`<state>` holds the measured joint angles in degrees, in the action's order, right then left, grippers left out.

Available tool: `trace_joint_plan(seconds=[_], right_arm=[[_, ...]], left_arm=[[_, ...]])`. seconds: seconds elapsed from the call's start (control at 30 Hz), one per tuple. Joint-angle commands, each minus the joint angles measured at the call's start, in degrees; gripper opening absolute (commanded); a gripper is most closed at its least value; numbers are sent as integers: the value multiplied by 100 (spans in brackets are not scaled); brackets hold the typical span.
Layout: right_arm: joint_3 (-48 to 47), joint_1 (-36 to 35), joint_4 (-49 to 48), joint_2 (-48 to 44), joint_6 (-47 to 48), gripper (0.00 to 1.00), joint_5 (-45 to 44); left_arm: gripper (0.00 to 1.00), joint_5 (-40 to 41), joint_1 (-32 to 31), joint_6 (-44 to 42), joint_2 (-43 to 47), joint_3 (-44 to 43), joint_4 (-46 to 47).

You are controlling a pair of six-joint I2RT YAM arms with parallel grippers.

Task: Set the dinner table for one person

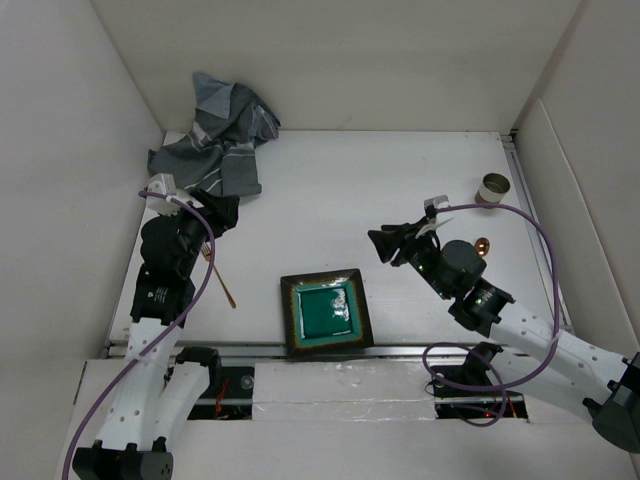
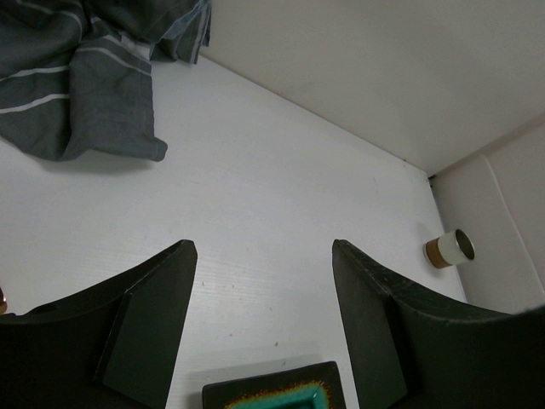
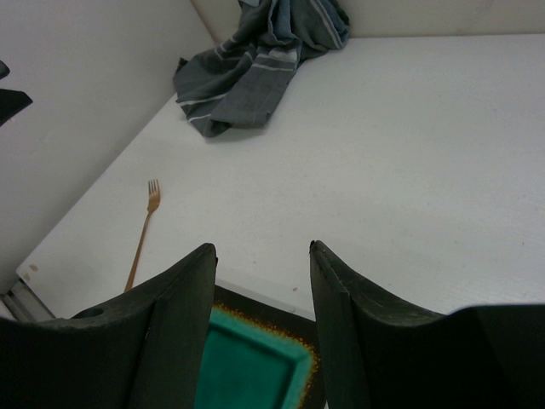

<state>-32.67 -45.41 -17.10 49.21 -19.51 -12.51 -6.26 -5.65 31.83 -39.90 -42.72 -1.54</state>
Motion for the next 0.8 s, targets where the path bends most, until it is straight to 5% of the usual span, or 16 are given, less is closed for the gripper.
trace_joint_plan(seconds=[0.0, 0.03, 0.1, 0.2, 0.23, 0.33, 0.37, 0.43, 0.47, 0.53, 0.63, 0.77], right_arm=[[-64, -12, -294, -148, 26, 46, -120], [-99, -12, -207, -157, 35, 26, -94], [-126, -12, -188, -149, 52, 3, -32], [-249, -12, -83, -9, 79, 0, 213], [-284, -12, 39, 18, 79, 0, 284], [-320, -12, 58, 1, 70, 0, 250], [-293, -12, 41, 1, 61, 0, 154], [-311, -12, 119, -69, 96, 0, 153], [-302, -12, 128, -78, 96, 0, 135], [-284, -12, 76, -61, 96, 17, 109], [-345, -12, 162, 79, 114, 40, 30], [-425, -12, 243, 185, 96, 52, 4]], left_arm=[[62, 142, 3, 165, 96, 167, 584], [57, 299, 3, 261, 88, 237, 585], [51, 529, 3, 367, -87, 229, 576], [23, 889, 3, 734, -439, 316, 751], [0, 1151, 3, 919, -527, 500, 926], [0, 1523, 3, 1386, -974, 817, 1489], [2, 1697, 3, 1509, -1324, 835, 1568], [39, 1716, 82, 1754, -1738, 801, 1857], [45, 1664, 186, 1895, -2167, 783, 1937], [61, 1820, 240, 2141, -2591, 713, 2305], [64, 2014, 240, 2160, -3434, 276, 2290], [64, 2164, -24, 2073, -4436, -315, 2053]])
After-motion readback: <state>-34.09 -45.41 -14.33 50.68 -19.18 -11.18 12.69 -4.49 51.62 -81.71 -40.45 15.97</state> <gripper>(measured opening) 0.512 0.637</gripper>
